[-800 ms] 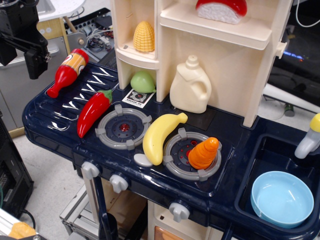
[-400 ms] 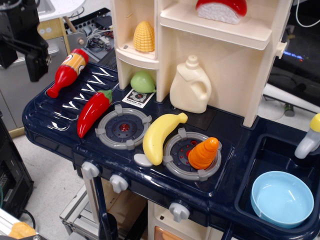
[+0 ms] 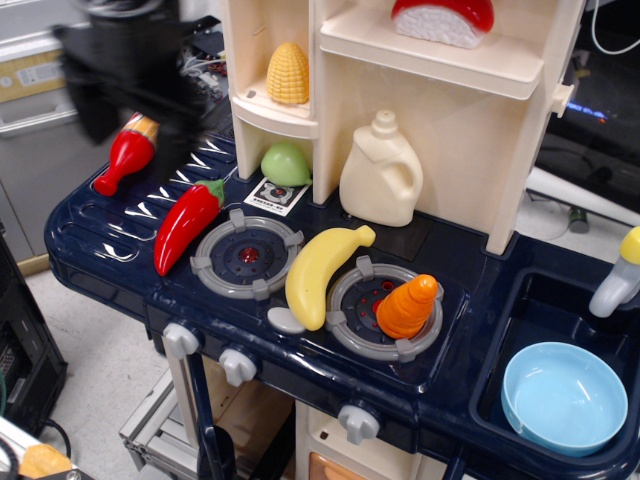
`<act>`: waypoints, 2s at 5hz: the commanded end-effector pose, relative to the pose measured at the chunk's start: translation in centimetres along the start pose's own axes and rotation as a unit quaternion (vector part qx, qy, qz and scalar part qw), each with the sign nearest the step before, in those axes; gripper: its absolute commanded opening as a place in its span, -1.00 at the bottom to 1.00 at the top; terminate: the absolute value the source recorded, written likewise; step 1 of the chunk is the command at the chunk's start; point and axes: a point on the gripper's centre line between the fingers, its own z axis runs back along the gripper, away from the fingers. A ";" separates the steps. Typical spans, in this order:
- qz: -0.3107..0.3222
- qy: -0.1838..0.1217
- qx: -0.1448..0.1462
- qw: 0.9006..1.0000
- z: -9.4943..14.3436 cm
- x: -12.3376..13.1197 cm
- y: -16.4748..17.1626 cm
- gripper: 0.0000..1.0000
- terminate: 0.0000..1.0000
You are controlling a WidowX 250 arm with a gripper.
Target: Put carrot in bowl
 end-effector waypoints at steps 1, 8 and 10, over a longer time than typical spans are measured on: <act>0.078 0.011 -0.032 0.996 3.4 2.8 -7.7 1.00 -1.00; 0.463 -0.032 -0.042 0.885 -1.0 3.0 -16.4 1.00 -1.00; 0.472 -0.042 -0.072 0.877 -2.8 3.2 -17.3 1.00 -1.00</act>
